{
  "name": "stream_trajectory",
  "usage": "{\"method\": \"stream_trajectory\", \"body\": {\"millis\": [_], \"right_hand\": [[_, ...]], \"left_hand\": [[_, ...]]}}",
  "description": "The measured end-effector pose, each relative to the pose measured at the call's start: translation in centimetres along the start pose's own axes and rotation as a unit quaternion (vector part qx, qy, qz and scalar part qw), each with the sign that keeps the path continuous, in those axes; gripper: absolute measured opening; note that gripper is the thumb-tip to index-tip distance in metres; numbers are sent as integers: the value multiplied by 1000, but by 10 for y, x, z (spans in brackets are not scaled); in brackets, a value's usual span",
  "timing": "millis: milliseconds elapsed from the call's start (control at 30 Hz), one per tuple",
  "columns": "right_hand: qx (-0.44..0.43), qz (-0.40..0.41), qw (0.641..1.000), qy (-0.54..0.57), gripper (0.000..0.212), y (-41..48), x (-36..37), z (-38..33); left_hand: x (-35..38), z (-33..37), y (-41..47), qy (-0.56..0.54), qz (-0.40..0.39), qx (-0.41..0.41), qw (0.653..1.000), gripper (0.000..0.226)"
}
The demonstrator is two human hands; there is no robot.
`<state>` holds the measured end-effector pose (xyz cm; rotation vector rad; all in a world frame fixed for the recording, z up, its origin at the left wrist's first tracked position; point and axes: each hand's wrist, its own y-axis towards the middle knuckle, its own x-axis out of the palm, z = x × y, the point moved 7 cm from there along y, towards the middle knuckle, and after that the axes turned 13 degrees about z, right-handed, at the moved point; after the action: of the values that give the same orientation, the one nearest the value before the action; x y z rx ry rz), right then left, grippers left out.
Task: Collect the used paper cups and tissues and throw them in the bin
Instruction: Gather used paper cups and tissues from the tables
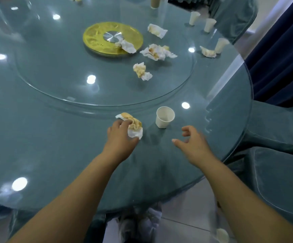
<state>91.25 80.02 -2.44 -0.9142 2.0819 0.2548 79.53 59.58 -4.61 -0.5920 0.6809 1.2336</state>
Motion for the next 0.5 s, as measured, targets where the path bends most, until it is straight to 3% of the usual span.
{"method": "stream_trajectory", "body": {"millis": [167, 300, 400, 500], "right_hand": [[-70, -9, 995, -70, 83, 38, 29, -26], [-112, -24, 987, -109, 101, 65, 47, -37], [-147, -62, 980, -115, 96, 84, 60, -42], [-166, -74, 977, -109, 81, 96, 60, -40]], "left_hand": [[32, -11, 34, 40, -23, 2, 999, 73], [56, -22, 52, 70, -37, -14, 997, 74], [67, -27, 57, 139, -35, 29, 989, 62], [64, -20, 54, 87, 27, 27, 996, 34]]}}
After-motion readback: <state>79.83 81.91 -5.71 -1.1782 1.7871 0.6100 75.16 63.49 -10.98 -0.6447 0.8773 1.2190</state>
